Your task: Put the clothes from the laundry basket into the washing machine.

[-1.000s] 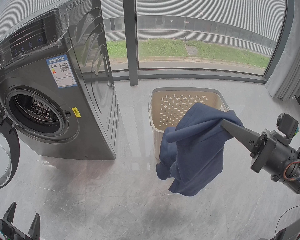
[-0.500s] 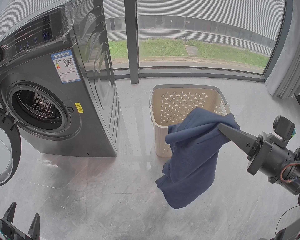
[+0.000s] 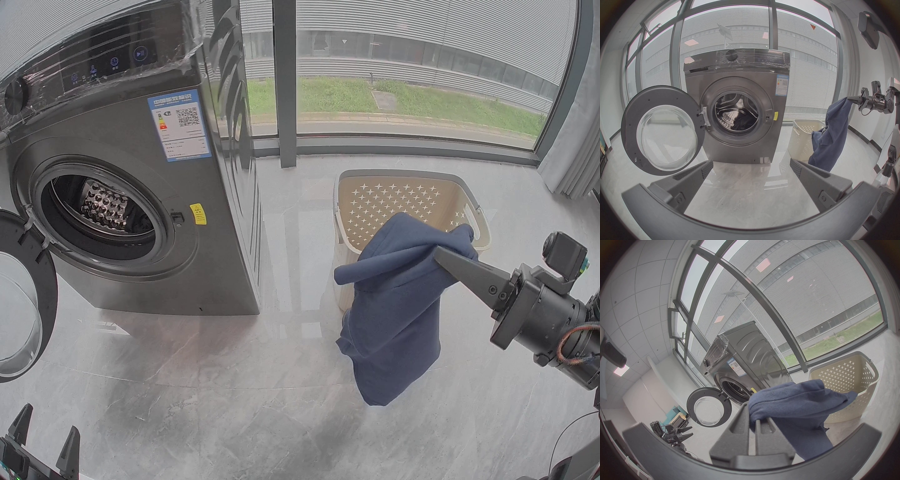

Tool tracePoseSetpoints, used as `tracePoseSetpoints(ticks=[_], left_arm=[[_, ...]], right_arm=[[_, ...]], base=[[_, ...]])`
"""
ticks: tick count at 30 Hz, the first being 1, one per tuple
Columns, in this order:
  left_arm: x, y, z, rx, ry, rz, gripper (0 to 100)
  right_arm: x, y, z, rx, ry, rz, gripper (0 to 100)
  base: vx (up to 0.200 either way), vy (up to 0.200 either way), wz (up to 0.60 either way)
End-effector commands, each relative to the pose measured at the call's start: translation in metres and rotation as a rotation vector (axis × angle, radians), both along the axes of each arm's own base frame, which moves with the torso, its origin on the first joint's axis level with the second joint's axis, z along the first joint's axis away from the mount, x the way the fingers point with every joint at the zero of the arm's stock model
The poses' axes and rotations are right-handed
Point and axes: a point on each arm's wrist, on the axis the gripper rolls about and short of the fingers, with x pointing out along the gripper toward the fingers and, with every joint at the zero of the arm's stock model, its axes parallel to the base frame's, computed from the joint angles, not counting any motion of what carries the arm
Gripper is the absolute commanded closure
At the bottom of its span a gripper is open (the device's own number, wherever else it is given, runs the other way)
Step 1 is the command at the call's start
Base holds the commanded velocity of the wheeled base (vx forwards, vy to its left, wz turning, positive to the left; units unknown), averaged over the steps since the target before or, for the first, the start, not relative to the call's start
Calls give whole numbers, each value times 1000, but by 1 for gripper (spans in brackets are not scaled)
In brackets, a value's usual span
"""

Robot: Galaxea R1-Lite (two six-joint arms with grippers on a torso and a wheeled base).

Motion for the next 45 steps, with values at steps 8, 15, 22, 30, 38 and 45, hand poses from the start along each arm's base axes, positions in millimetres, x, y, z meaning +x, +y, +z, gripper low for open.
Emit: tracePoseSetpoints(ticks=[8,15,22,30,38,45], left_arm=[[0,0,-4,-1,3,0,0],[0,0,-4,-1,3,0,0],[0,0,-4,-1,3,0,0],[0,0,-4,0,3,0,0],[0,0,-4,0,3,0,0],[0,0,-4,-1,3,1,0]], right_arm=[[0,2,-1,-2,2,7,100],[-2,2,-2,-6,5,13,100],[-2,2,-2,-7,4,15,100],[-2,2,-2,-7,2,17,100],[-2,2,-1,-5,0,16,100],[-2,2,-1,-5,0,14,100]], base=[[0,200,0],[0,200,0],[0,200,0],[-50,0,0],[-200,0,0],[-143,0,0]])
